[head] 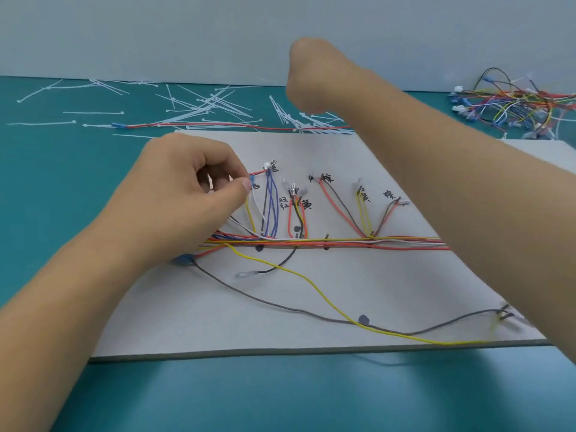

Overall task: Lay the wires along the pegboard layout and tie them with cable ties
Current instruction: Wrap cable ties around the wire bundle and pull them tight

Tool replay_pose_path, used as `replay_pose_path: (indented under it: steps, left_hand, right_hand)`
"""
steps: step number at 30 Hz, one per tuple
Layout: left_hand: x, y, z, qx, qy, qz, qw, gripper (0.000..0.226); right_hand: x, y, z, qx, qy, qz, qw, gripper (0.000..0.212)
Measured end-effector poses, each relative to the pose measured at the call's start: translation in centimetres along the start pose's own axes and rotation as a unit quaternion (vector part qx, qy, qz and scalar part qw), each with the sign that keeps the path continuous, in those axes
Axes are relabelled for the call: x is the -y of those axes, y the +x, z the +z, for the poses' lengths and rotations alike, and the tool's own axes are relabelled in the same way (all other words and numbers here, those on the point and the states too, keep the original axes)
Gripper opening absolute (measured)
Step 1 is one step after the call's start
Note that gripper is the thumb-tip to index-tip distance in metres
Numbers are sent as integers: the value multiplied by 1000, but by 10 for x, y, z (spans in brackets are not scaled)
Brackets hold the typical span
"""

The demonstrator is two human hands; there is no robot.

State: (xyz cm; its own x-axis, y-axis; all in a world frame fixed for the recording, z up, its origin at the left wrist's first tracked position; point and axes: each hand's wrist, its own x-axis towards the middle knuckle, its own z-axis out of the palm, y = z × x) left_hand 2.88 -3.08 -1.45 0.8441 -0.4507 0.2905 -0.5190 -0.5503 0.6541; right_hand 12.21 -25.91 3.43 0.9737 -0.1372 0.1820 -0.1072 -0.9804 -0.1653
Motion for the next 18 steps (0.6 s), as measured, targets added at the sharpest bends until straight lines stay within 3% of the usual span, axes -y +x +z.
replay_pose_path:
  steps: [4,8,14,18]
  left_hand:
    - [-1,1,0,-69,-22,-25,997,7]
    - [-6,1,-7,-74,-63,8,995,27]
    - [-20,-7,-6,22,-82,101,991,11]
    - [-21,-8,-5,45,-83,93,991,10]
  right_hand:
    - [10,-72,-34,84,84,-45,992,15]
    - [9,-137,-40,155,213,-106,959,16]
    - [1,-167,-27,105,391,-69,912,13]
    - [-6,-178,-27,62,561,-25,825,7]
